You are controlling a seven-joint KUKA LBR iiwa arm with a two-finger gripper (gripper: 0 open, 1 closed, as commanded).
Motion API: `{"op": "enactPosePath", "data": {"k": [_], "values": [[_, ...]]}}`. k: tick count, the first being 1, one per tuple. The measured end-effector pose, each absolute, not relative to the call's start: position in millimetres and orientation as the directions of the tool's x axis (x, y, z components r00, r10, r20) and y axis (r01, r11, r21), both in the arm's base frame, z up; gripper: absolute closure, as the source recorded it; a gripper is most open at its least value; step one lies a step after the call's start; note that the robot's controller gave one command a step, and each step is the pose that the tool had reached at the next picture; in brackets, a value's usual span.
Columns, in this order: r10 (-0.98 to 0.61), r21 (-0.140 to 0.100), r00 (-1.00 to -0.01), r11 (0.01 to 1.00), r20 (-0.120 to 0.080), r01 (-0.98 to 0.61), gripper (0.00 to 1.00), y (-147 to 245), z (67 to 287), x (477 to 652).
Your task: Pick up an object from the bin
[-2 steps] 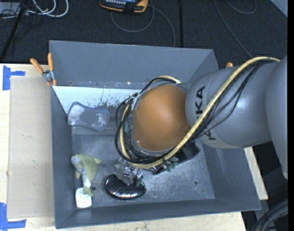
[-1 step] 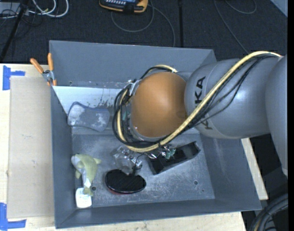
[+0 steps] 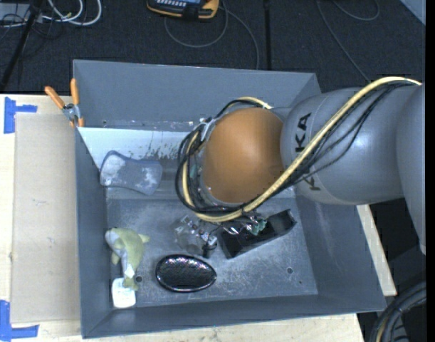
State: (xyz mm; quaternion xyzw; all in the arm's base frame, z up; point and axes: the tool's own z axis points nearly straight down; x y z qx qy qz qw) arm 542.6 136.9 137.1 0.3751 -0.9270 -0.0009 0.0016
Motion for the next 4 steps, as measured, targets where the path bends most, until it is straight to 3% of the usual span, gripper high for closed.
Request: {"op": "enactPosePath", "data": {"k": [1,3,4], "values": [[-0.737,0.008,-0.676,0.676,0.007,-0.737,1.00,113.2,143.5,526.7],[-0.957,0.008,-0.289,0.289,-0.004,-0.957,1.00,160.3,151.7,548.5],[-0.914,0.008,-0.405,0.405,0.003,-0.914,1.00,106.8,158.7,552.5]]}}
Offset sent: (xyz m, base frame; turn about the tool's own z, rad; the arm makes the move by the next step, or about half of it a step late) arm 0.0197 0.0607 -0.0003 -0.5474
